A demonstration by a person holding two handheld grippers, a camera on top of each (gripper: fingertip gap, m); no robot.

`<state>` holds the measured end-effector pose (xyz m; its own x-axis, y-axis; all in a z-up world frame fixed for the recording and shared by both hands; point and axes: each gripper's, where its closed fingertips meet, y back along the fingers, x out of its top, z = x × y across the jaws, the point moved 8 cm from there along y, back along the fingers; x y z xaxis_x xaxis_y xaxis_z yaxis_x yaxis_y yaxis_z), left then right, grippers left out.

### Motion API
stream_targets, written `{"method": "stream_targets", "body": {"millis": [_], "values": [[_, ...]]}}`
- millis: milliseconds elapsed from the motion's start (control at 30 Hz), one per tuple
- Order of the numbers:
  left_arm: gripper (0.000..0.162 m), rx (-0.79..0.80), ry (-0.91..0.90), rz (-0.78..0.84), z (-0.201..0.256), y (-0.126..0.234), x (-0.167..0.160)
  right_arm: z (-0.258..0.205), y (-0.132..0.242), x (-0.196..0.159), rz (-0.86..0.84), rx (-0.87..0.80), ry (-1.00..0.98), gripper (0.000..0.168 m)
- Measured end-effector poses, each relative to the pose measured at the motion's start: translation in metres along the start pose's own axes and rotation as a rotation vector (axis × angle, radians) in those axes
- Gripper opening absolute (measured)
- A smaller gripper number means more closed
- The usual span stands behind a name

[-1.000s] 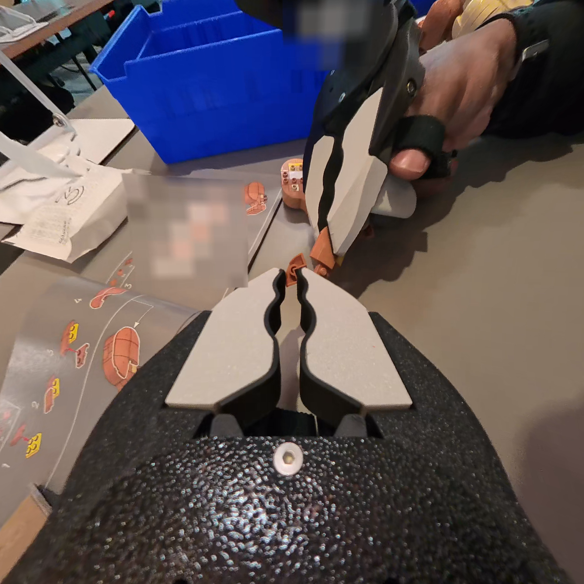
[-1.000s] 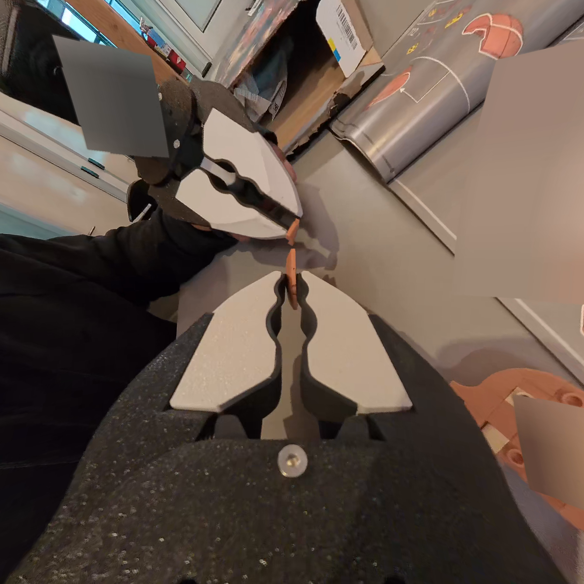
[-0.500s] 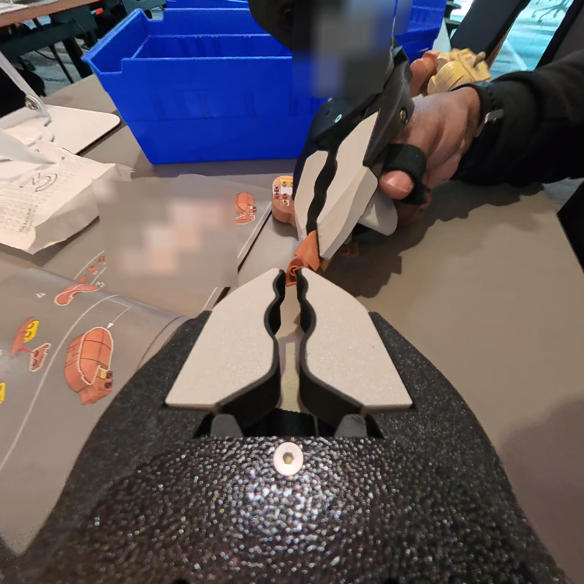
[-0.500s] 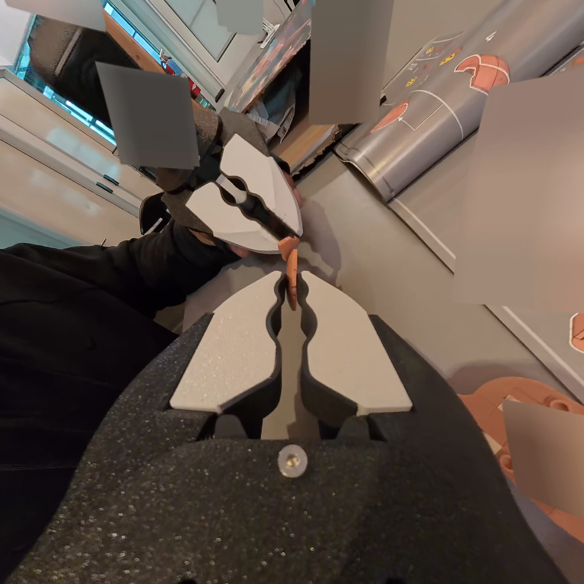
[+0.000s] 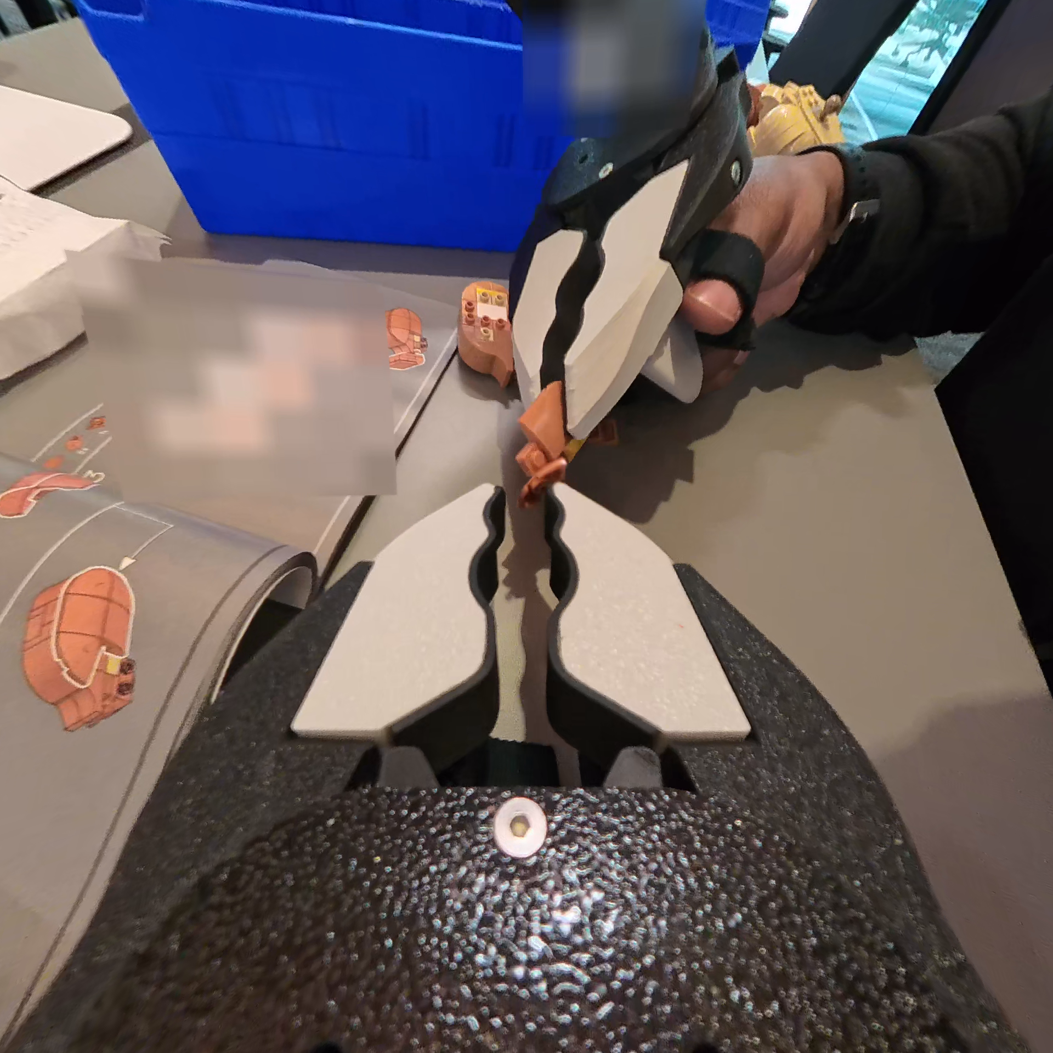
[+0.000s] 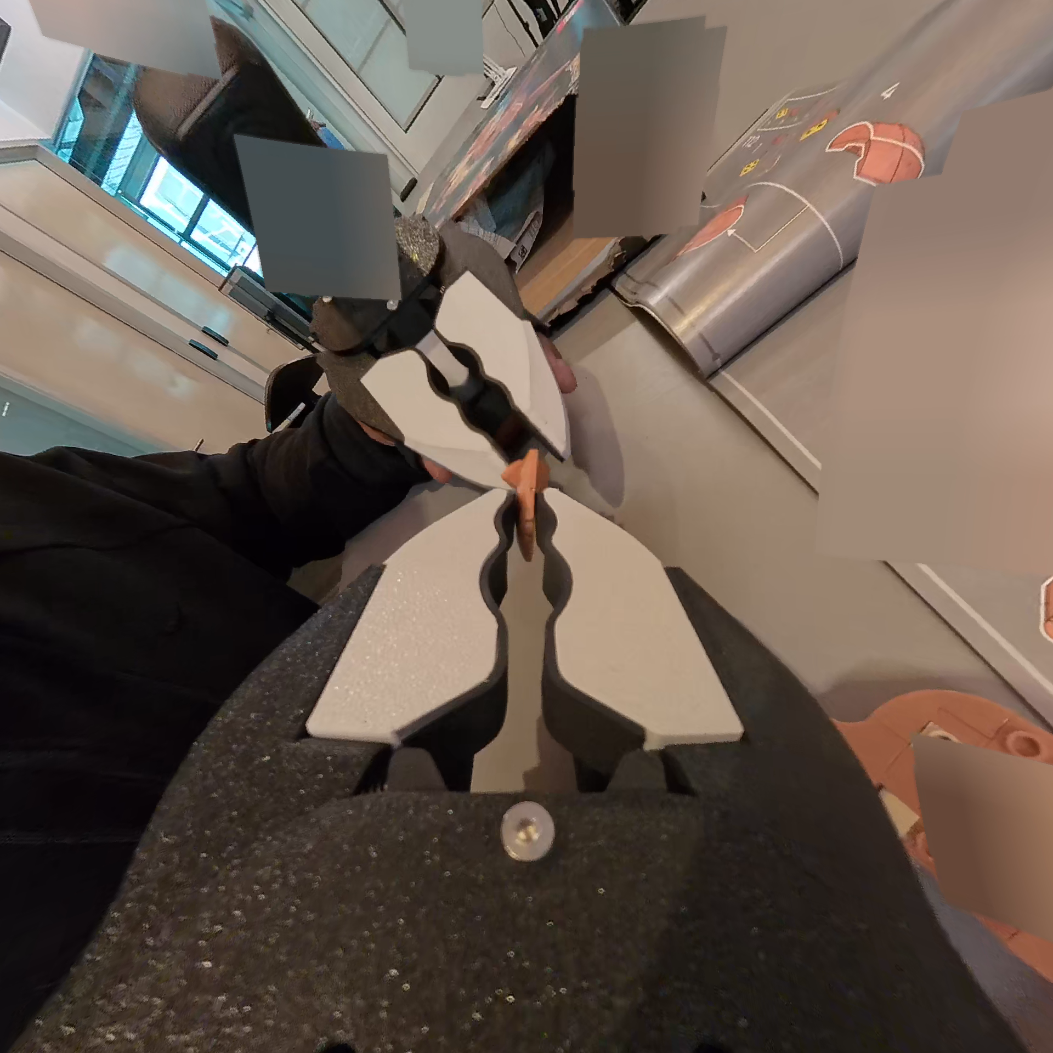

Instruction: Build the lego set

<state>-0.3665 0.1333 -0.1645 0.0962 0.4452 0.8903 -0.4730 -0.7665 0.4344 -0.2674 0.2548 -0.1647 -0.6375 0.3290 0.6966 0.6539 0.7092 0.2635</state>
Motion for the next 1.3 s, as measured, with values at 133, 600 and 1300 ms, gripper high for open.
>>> {"method": "stream_targets", "body": {"millis": [133, 600, 1300], "values": [[0.013, 0.01, -0.049, -0.064, 0.005, -0.007, -0.003, -0.003, -0.003, -0.003, -0.028, 0.003, 0.018, 0.006], [0.014, 0.038, -0.121, -0.243, 0.011, -0.018, -0.012, 0.001, 0.013, 0.009, -0.016, -0.129, 0.1, 0.006], [0.014, -0.046, -0.217, -0.446, 0.009, -0.044, -0.002, 0.008, 0.033, 0.002, -0.078, -0.207, 0.15, 0.006]]}}
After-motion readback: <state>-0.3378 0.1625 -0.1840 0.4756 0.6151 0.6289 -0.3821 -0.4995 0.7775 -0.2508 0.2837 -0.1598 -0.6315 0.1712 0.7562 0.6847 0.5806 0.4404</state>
